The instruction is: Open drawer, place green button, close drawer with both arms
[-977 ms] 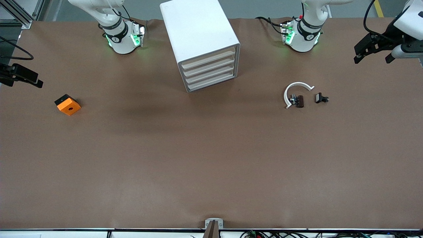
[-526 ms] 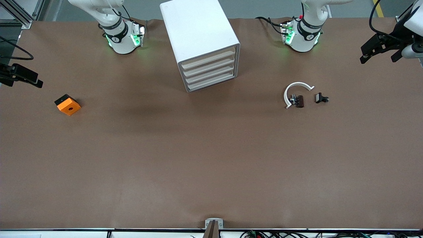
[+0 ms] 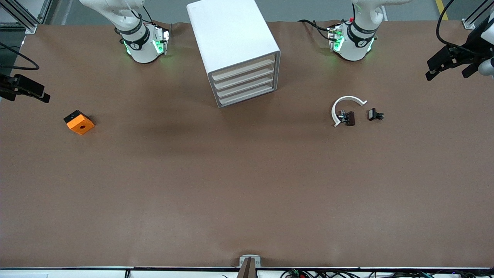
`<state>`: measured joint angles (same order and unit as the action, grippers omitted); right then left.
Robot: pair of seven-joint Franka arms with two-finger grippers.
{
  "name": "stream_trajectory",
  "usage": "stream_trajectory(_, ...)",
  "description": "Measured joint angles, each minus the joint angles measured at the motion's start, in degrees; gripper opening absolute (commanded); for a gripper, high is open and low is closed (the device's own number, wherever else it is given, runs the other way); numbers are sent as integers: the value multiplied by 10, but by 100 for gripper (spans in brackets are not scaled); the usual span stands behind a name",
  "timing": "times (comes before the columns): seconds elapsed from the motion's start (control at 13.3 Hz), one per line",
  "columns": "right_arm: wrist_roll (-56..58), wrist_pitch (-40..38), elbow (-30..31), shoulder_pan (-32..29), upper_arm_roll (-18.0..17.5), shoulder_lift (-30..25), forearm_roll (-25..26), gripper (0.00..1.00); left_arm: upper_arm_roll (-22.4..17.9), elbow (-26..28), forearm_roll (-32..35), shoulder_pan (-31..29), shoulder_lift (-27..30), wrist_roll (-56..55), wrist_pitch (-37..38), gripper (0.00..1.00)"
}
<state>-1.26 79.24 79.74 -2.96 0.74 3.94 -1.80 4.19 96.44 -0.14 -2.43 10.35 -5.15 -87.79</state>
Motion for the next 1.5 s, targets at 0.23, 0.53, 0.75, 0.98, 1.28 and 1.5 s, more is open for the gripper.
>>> stream_trajectory(0.23,0,0,0,0,0,0,0,100,0,-3,0,-1,-4,0,0,100)
stream_trajectory(0.53,0,0,0,0,0,0,0,100,0,-4,0,-1,-5,0,0,100)
stream_trajectory(0.75,0,0,0,0,0,0,0,100,0,-9,0,-1,-12,0,0,100)
stream_trajectory(0.98,0,0,0,0,0,0,0,100,0,-16,0,0,-20,0,0,100)
stream_trajectory(1.28,0,0,0,0,0,0,0,100,0,-18,0,0,-23,0,1,100)
stream_trajectory(1.5,0,0,0,0,0,0,0,100,0,-18,0,0,-23,0,2,100)
